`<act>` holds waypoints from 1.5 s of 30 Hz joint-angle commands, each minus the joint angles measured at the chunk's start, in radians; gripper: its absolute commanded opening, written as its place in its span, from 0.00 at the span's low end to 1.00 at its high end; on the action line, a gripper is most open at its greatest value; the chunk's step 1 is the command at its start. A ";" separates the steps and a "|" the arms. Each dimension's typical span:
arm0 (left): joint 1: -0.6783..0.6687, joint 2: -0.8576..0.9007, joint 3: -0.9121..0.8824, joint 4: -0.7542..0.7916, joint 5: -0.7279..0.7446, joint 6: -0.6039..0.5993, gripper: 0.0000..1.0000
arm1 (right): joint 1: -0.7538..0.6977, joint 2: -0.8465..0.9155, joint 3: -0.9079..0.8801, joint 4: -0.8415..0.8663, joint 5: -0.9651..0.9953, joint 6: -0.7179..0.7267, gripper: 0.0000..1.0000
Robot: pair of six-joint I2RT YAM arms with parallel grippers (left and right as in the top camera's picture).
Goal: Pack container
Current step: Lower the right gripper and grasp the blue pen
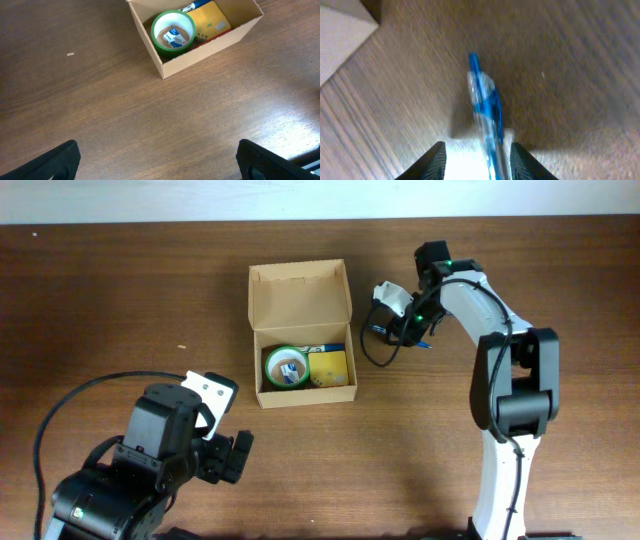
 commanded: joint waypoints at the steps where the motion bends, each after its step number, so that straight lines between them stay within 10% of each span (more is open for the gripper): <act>1: 0.003 -0.003 0.016 0.002 0.007 0.019 1.00 | 0.006 0.016 -0.009 0.008 -0.005 0.024 0.42; 45: 0.003 -0.003 0.016 0.002 0.007 0.019 1.00 | 0.063 0.044 -0.009 0.055 0.164 0.039 0.25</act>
